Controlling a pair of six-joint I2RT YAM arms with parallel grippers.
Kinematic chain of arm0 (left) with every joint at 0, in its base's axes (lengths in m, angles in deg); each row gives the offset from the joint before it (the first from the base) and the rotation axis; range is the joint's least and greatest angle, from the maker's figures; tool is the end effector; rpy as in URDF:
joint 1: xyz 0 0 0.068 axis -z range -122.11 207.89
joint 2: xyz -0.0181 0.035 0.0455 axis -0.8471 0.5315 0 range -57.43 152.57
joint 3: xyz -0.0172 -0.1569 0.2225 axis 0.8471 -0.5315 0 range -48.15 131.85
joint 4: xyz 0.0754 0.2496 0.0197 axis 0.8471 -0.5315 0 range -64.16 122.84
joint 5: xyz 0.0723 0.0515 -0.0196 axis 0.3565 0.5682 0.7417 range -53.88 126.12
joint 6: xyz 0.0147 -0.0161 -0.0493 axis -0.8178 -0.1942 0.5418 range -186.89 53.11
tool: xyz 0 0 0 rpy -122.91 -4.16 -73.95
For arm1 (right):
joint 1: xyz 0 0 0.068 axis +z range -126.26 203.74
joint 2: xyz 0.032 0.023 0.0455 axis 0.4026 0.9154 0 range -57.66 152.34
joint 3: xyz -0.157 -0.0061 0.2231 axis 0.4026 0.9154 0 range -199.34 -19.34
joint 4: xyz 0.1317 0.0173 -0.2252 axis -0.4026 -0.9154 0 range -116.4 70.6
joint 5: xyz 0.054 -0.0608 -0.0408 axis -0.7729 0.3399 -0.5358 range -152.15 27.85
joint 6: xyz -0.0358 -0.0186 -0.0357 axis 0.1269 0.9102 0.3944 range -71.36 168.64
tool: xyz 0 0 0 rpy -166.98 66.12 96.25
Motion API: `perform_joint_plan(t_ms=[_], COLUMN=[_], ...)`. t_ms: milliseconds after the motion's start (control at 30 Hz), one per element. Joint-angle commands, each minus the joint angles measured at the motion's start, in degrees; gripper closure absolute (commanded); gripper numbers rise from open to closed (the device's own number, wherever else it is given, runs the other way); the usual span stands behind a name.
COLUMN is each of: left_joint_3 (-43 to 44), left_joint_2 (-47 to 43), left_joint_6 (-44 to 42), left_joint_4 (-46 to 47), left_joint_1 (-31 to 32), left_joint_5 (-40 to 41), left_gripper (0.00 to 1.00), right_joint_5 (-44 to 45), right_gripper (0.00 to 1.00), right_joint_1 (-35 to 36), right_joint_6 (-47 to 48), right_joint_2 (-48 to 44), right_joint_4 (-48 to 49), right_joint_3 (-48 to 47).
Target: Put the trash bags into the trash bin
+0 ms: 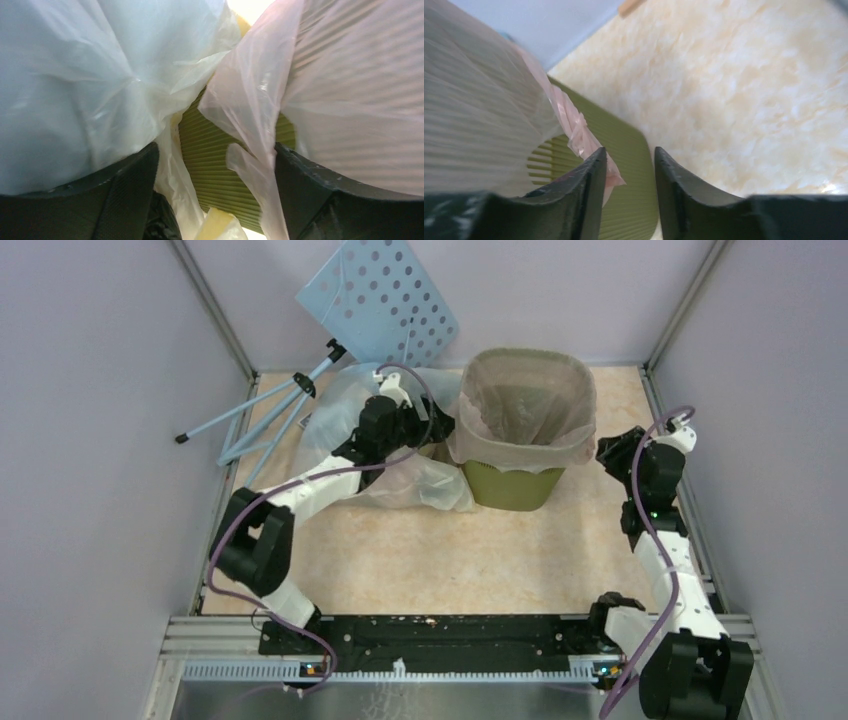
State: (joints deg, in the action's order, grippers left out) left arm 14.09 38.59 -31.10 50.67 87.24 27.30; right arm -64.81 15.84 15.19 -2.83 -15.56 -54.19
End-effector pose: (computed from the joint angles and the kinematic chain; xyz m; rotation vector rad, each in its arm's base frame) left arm 0.3371 -0.1958 0.2597 0.0035 1.9515 -0.9175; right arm 0.2220 -0.0291 0.2717 0.6287 1.7580 0.3524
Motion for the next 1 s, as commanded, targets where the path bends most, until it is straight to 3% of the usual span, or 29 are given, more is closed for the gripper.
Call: perform_joint_plan(t_ms=[0,300,533,667,733,967], left_joint_3=[-1.9,-19.0,-31.6,-35.3,-37.2,-45.0], left_joint_2=[-12.4,-39.9,-61.5,-66.9,-68.3,-64.9], left_joint_6=[-3.2,-11.0,-7.5,-6.0,-6.9,-12.4], left_joint_4=[-6.1,-19.5,-27.6,-31.8,-30.3,-8.1], left_joint_1=[-1.1,-1.4,-1.5,-1.4,-1.4,-1.4], left_joint_5=[6.9,23.3,15.5,21.0,26.2,37.2], left_gripper=[0.03,0.01,0.04,0.04,0.03,0.01], right_joint_5=[9.3,5.1,2.9,2.8,2.9,3.2], right_gripper=[0.51,0.33,0.31,0.31,0.31,0.30], right_joint_1=[-0.4,-0.3,0.0,0.4,0.8,3.0], right_joint_6=[2.7,11.7,17.5,18.7,19.8,23.7], right_joint_2=[-4.5,-12.2,-13.9,-13.7,-12.4,-6.9], right_joint_4=[3.3,20.2,20.7,23.2,25.5,34.2], right_joint_3=[6.3,20.6,22.2,23.8,24.7,27.3])
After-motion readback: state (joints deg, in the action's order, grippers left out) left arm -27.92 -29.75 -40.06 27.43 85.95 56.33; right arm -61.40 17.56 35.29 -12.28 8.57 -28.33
